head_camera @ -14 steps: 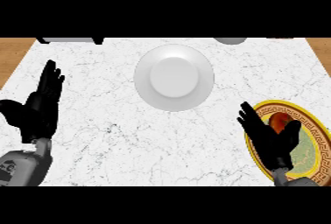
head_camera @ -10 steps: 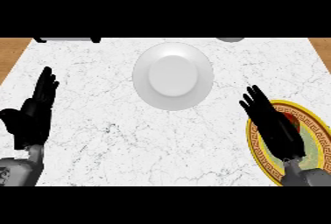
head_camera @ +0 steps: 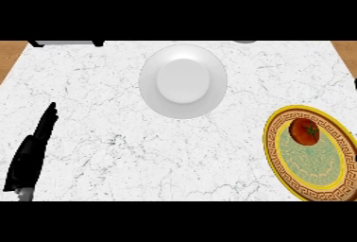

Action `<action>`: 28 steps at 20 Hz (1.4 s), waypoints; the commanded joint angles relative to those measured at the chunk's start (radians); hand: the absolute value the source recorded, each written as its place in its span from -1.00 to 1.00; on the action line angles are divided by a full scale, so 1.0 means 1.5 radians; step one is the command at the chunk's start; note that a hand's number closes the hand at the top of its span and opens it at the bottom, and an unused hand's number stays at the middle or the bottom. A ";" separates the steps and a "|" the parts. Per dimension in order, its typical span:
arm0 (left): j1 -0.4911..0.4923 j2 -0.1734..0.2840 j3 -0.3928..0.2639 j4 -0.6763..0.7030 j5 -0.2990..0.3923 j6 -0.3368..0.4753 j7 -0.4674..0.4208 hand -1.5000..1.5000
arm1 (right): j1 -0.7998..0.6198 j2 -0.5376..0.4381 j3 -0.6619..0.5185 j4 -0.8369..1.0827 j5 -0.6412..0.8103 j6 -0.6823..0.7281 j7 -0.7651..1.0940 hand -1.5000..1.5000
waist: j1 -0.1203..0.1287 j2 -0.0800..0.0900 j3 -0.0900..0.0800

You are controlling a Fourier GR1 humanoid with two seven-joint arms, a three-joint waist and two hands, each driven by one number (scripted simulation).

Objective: Pick the tomato from the plate and place it in the plate

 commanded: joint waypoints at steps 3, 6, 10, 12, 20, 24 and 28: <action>0.049 0.001 0.008 -0.005 -0.016 -0.016 -0.044 0.00 | 0.086 -0.022 -0.125 0.093 -0.101 0.215 -0.077 -1.00 | 0.006 0.003 -0.002; 0.048 -0.002 0.025 0.041 -0.004 -0.043 -0.095 0.00 | 0.094 -0.091 -0.136 0.150 -0.084 0.344 -0.063 -1.00 | 0.007 0.004 -0.002; 0.035 -0.007 0.022 0.039 -0.010 -0.043 -0.081 0.00 | 0.086 -0.136 -0.131 0.160 0.100 0.369 -0.119 -1.00 | 0.010 0.006 -0.002; 0.038 -0.004 0.024 0.031 -0.005 -0.046 -0.064 0.00 | 0.102 -0.196 -0.144 0.148 0.122 0.390 -0.096 -1.00 | 0.007 0.005 -0.002; 0.039 -0.005 0.032 0.024 -0.014 -0.067 -0.063 0.00 | 0.048 -0.245 -0.115 0.232 0.360 0.397 -0.155 -1.00 | 0.017 0.006 -0.001; 0.040 -0.029 0.025 0.019 -0.041 -0.047 -0.061 0.00 | -0.008 -0.259 -0.068 0.252 0.430 0.382 -0.147 -1.00 | 0.018 0.006 -0.001; 0.018 -0.020 0.042 0.013 -0.039 -0.064 -0.042 0.00 | -0.061 -0.255 -0.011 0.273 0.492 0.370 -0.138 -1.00 | 0.019 0.006 -0.001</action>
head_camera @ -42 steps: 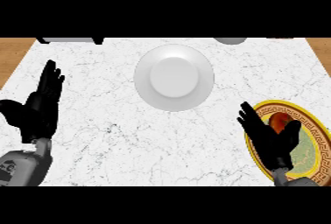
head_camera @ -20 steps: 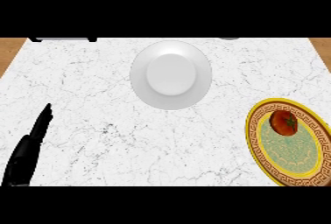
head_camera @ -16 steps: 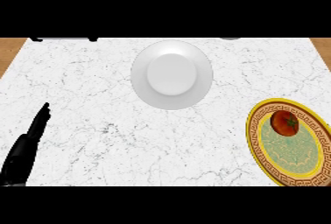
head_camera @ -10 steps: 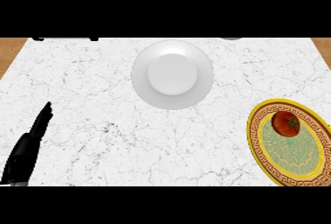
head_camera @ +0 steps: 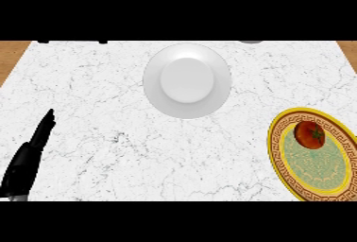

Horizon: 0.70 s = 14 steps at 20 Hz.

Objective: Pick the tomato from the plate and place it in the plate

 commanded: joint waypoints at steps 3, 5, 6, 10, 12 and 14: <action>-0.007 -0.017 0.010 0.036 -0.014 -0.012 -0.035 0.00 | -0.065 -0.004 0.078 0.069 0.144 0.030 -0.090 -1.00 | 0.004 0.002 0.000; 0.019 -0.026 -0.007 -0.031 -0.022 0.006 -0.002 0.00 | -0.088 -0.018 0.104 0.087 0.200 0.002 -0.107 -1.00 | 0.014 0.002 0.001; -0.012 -0.018 0.022 0.050 0.000 -0.034 -0.040 0.00 | -0.087 -0.008 0.118 0.065 0.213 -0.011 -0.107 -1.00 | 0.001 0.002 0.000; -0.005 -0.020 0.010 -0.014 -0.029 -0.014 0.019 0.00 | -0.148 -0.012 0.158 0.180 0.275 -0.010 -0.180 -1.00 | 0.009 0.002 0.001; -0.028 -0.035 0.023 0.037 -0.026 -0.026 -0.021 0.00 | -0.147 -0.021 0.169 0.192 0.299 -0.021 -0.215 -1.00 | 0.002 0.002 0.000; -0.015 -0.043 0.018 0.011 -0.047 -0.005 0.005 0.00 | -0.124 -0.006 0.182 0.157 0.295 -0.028 -0.205 -1.00 | -0.004 -0.001 0.000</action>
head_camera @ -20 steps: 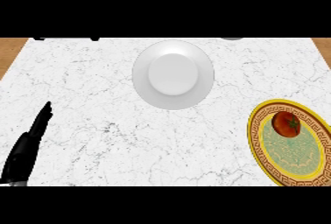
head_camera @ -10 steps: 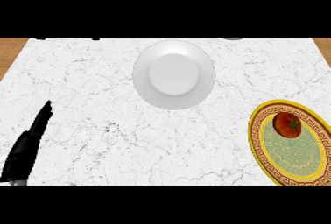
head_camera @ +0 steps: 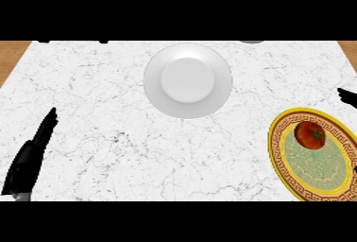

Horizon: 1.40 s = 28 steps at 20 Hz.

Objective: Pick the tomato from the plate and place it in the plate

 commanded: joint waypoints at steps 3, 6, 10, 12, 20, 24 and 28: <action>-0.016 -0.021 0.013 0.047 -0.013 -0.008 -0.027 0.00 | -0.063 0.026 0.058 0.077 0.063 0.033 -0.094 -1.00 | 0.001 0.002 0.000; -0.004 -0.011 0.027 0.023 0.000 -0.027 -0.019 0.00 | -0.072 0.056 0.083 0.096 0.080 0.009 -0.104 -1.00 | 0.001 0.000 0.000; -0.006 -0.030 0.016 0.006 -0.032 -0.013 0.000 0.00 | -0.064 0.038 0.094 0.110 0.097 0.013 -0.143 -1.00 | -0.005 -0.001 0.000; -0.033 -0.029 0.033 0.051 -0.029 -0.026 -0.008 0.00 | -0.105 0.048 0.104 0.133 0.104 0.021 -0.120 -1.00 | -0.005 0.000 -0.001; -0.002 -0.050 0.037 0.020 -0.054 -0.024 -0.007 0.00 | -0.136 0.094 0.128 0.201 0.143 -0.026 -0.133 -1.00 | -0.003 -0.001 -0.001; 0.026 -0.035 0.051 -0.049 -0.059 -0.031 0.025 0.00 | -0.109 0.107 0.136 0.193 0.151 -0.051 -0.156 -1.00 | -0.004 -0.002 0.000; -0.001 -0.058 0.056 0.036 -0.059 -0.037 -0.016 0.00 | -0.111 0.107 0.131 0.217 0.130 -0.040 -0.216 1.00 | -0.006 0.000 -0.001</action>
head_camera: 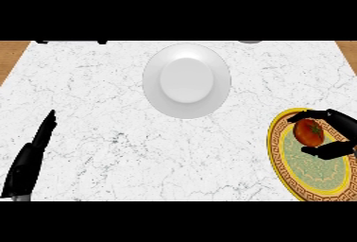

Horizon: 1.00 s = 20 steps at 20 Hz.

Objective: Pick the tomato from the plate and place it in the plate

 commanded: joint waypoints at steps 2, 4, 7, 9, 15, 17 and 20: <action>0.010 0.007 0.018 -0.014 0.003 -0.020 -0.009 0.00 | -0.057 0.009 -0.007 0.088 0.009 0.047 -0.096 1.00 | 0.008 0.002 0.001; -0.002 0.017 0.033 -0.019 0.007 -0.035 0.016 0.00 | -0.020 0.017 -0.006 0.028 -0.002 0.039 -0.072 1.00 | -0.002 -0.001 0.000; 0.024 -0.006 0.019 -0.066 -0.012 -0.022 0.032 0.00 | -0.024 0.017 -0.011 0.047 0.008 0.022 -0.082 1.00 | -0.001 -0.001 0.000; -0.014 -0.016 0.009 -0.011 -0.021 -0.023 0.008 0.00 | -0.136 0.020 0.005 0.162 0.081 -0.081 -0.013 1.00 | 0.016 0.006 0.001; -0.057 -0.019 -0.022 -0.037 -0.024 -0.039 0.026 0.00 | -0.276 -0.013 0.034 0.210 0.180 -0.202 0.251 1.00 | 0.072 0.027 0.003; -0.048 -0.020 -0.019 -0.042 -0.025 -0.035 0.022 0.00 | -0.305 -0.028 0.024 0.239 0.189 -0.236 0.254 1.00 | 0.072 0.025 0.003; -0.052 -0.020 -0.009 -0.007 -0.033 -0.027 0.018 0.00 | -0.335 -0.001 0.006 0.261 0.193 -0.323 0.259 1.00 | 0.056 0.023 0.003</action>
